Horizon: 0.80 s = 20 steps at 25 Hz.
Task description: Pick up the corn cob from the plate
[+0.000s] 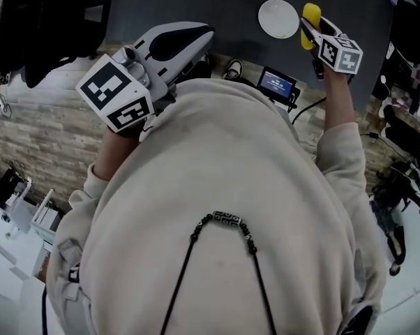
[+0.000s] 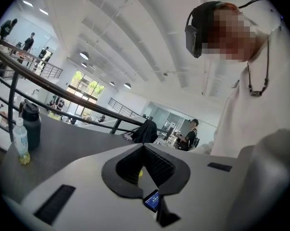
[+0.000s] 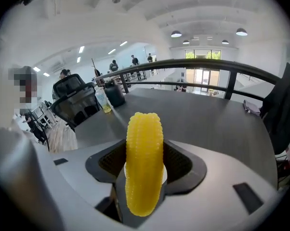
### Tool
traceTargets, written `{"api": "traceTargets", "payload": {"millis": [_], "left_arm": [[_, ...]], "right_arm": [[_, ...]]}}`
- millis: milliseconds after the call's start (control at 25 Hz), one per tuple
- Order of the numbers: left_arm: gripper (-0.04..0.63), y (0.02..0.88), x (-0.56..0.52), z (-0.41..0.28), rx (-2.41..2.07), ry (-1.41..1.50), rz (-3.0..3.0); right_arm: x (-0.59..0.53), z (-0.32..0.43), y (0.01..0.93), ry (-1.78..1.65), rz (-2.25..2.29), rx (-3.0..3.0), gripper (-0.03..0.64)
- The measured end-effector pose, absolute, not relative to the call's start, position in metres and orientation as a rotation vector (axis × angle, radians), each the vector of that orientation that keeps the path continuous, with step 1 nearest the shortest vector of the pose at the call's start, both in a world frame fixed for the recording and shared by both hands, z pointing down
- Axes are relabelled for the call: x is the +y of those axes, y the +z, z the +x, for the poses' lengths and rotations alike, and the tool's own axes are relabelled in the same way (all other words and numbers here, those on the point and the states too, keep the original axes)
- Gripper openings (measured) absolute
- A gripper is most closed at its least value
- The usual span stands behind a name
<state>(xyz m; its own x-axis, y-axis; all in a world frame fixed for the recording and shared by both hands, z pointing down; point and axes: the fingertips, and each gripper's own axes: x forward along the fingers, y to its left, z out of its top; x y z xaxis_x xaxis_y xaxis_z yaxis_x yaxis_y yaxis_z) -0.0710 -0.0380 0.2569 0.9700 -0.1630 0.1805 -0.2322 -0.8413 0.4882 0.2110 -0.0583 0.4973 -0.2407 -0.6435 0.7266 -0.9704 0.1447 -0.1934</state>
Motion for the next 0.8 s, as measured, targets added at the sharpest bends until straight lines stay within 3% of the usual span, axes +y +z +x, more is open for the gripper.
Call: {"api": "traceTargets", "payload": {"millis": [800], "left_arm": [[0.003, 0.215, -0.029, -0.029, 0.096, 0.186, 2.752]], "right_arm": [[-0.017, 0.166, 0.308, 0.642, 1.822, -2.254, 0.242]]}}
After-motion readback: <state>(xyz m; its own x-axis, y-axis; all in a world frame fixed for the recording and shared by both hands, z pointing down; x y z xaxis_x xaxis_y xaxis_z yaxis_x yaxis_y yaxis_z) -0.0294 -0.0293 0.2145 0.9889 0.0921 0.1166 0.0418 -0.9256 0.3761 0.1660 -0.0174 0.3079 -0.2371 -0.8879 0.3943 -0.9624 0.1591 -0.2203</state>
